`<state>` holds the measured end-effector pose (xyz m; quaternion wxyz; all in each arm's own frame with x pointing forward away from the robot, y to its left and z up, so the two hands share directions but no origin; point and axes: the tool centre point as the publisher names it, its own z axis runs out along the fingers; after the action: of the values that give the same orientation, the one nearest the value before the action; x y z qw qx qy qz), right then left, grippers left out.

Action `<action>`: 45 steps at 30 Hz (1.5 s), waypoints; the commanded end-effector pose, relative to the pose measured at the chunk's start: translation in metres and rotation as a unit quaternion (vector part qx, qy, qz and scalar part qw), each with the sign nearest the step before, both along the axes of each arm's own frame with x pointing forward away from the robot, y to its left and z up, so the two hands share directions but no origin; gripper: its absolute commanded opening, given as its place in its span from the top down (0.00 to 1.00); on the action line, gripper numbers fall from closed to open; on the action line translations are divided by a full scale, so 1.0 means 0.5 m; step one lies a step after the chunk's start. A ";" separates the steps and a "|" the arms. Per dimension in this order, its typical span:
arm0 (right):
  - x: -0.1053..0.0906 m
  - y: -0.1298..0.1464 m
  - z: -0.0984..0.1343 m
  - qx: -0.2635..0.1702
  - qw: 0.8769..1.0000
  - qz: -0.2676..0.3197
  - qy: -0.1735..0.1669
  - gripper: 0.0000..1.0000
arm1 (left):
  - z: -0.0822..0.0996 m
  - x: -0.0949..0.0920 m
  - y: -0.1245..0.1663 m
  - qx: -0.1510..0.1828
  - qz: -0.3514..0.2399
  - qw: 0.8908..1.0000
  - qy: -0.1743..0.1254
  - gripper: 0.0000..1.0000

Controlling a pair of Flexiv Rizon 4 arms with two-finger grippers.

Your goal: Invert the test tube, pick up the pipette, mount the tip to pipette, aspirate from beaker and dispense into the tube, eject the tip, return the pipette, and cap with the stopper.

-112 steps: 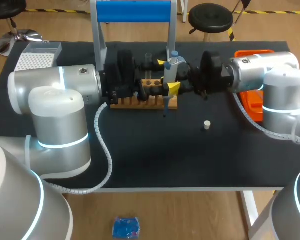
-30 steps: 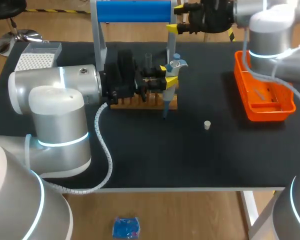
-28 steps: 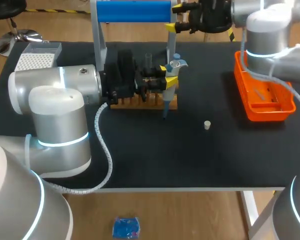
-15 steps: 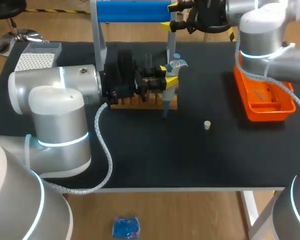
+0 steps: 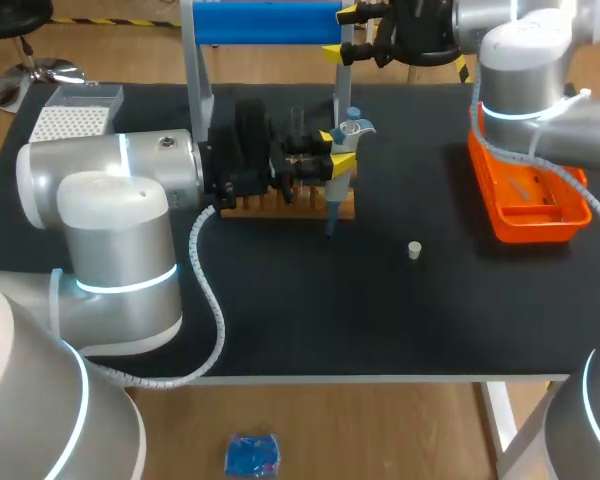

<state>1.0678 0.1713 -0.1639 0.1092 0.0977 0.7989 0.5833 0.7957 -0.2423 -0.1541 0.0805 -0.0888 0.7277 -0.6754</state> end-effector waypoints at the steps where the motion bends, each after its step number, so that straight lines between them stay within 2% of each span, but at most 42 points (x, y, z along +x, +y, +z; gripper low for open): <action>1: -0.001 -0.001 0.002 -0.001 1.000 0.000 0.001 0.00 | -0.001 -0.002 -0.002 -0.002 0.003 1.000 -0.001 1.00; 5: -0.001 -0.001 0.002 -0.001 1.000 0.000 0.001 0.00 | -0.001 0.029 0.024 0.001 0.015 1.000 -0.009 1.00; 7: -0.001 -0.001 0.002 -0.001 1.000 0.000 0.001 0.00 | 0.002 0.045 0.042 0.015 0.022 1.000 -0.007 1.00; 16: -0.001 -0.001 0.002 -0.001 1.000 0.000 0.001 0.00 | 0.030 0.123 0.152 0.046 0.034 0.998 -0.016 1.00; 23: -0.001 -0.001 0.002 -0.001 1.000 0.000 0.001 0.00 | 0.048 0.180 0.234 0.057 0.052 0.997 -0.020 1.00; 32: -0.001 -0.001 0.002 -0.001 1.000 0.000 0.001 0.00 | 0.045 0.242 0.324 0.065 0.090 0.994 -0.011 1.00; 36: -0.001 -0.001 0.002 -0.001 1.000 0.000 0.001 0.00 | 0.040 0.272 0.359 0.075 0.114 0.991 0.005 1.00; 38: -0.001 -0.001 0.002 -0.001 1.000 0.000 0.001 0.00 | 0.038 0.283 0.369 0.076 0.119 0.990 0.008 1.00; 40: -0.001 -0.001 0.002 -0.001 1.000 0.000 0.001 0.00 | 0.036 0.301 0.381 0.089 0.134 0.987 0.024 1.00; 45: -0.001 -0.001 0.002 -0.001 1.000 0.000 0.001 0.00 | 0.039 0.329 0.397 0.090 0.156 0.983 0.028 1.00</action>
<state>1.0673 0.1714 -0.1637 0.1100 0.0982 0.7991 0.5828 0.9534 -0.0406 -0.1374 0.1731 -0.2086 0.7622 -0.5879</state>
